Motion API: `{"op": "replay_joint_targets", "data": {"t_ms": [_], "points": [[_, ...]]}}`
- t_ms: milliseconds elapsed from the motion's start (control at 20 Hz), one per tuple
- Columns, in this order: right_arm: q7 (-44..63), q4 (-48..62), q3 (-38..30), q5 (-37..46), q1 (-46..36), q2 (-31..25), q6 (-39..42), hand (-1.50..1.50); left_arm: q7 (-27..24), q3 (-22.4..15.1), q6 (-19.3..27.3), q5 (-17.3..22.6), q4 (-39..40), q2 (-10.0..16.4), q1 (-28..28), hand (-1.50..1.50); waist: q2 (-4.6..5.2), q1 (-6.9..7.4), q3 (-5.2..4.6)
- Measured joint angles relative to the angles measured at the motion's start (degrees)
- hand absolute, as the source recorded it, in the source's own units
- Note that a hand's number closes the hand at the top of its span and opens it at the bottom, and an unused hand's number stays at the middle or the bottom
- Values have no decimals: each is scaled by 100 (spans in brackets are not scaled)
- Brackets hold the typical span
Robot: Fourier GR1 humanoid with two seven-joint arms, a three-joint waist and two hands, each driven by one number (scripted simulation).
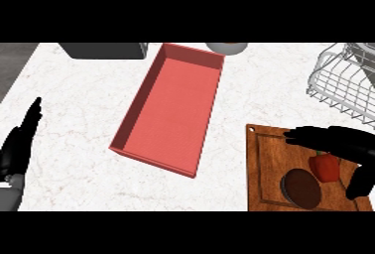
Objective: Pick the cupcake from the cutting board and place it in the cardboard box
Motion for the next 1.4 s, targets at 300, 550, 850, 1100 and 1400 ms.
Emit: {"op": "replay_joint_targets", "data": {"t_ms": [300,550,850,1100,1400], "points": [[183,-202,-141,569,191,359,122,-150,-11,221,-170,-151,-23,-81,38,0,-3,-22,1],[151,-338,-389,924,410,495,229,-150,85,405,-325,-289,-193,-133,127,0,-4,-27,2],[166,-673,-521,1021,668,716,347,-150,254,488,-342,-489,-375,-308,178,0,-6,-36,2],[225,-1289,-624,937,960,665,510,-150,180,558,-374,-615,-325,-448,169,0,-7,-48,1],[532,-1881,-648,1036,1171,615,735,-150,219,662,-446,-746,-235,-545,-5,0,-7,-49,0]]}}
